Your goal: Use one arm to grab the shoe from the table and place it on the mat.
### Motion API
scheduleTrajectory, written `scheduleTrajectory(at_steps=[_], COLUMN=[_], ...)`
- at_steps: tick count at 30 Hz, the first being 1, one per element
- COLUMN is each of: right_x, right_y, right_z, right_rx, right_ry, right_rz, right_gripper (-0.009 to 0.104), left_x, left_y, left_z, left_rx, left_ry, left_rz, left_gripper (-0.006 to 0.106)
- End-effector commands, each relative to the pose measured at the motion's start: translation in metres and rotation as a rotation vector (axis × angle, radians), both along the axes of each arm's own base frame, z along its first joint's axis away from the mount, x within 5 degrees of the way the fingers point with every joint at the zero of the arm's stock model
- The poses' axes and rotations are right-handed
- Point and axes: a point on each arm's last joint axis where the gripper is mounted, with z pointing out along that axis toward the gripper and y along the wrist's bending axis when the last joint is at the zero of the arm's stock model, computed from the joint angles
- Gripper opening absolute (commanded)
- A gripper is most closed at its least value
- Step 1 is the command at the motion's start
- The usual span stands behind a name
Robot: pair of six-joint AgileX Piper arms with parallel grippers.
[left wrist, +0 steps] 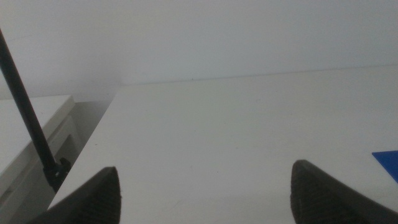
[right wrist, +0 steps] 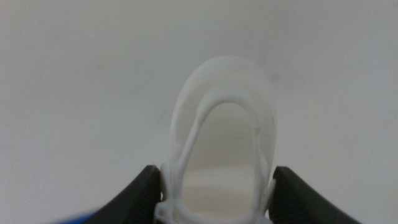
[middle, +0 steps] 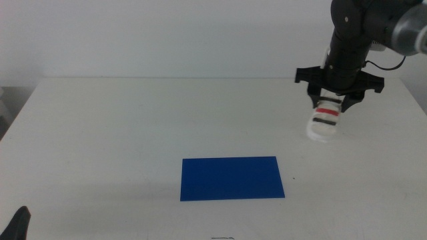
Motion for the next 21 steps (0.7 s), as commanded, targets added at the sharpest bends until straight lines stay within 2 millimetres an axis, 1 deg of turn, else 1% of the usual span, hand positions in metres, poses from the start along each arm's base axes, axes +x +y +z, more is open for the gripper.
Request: scheduleTrajectory(at_steps=[1,3,6,9,12,16,18,21], right_x=[-0.029,-0.045,-0.066,-0.079,-0.085,-0.089,-0.091,-0.091], right_y=[0.01,0.026,0.051,0.071,0.092,0.114,0.124,0.135], right_z=[0.045,0.047,0.042,0.032,0.029,0.029,0.023,0.012], right_rx=[0.035,0.07,0.098,0.117,0.157,0.222,0.25,0.247], right_ry=[-0.09,-0.095,-0.097,-0.099,-0.134,-0.194,-0.193,-0.18], right_rz=[0.009,0.021,0.047,0.051,0.07,0.081,0.063,0.078], right_gripper=[-0.001,-0.001,-0.001,-0.001,-0.001,-0.001,-0.001,-0.001], left_x=[-0.001,-0.001,-0.001,-0.001,-0.001,-0.001,-0.001,-0.001], left_y=[0.0,0.0,0.0,0.0,0.0,0.0,0.0,0.0], left_z=[0.01,0.01,0.01,0.01,0.01,0.01,0.01,0.01], left_rx=[-0.022,-0.022,-0.022,-0.022,-0.022,-0.022,-0.022,-0.022], left_ry=[-0.106,-0.106,-0.106,-0.106,-0.106,-0.106,-0.106,-0.106], left_rz=[-0.004,-0.004,-0.004,-0.004,-0.004,-0.004,-0.004,-0.004], left_gripper=[0.094,0.094,0.094,0.094,0.094,0.094,0.094,0.094])
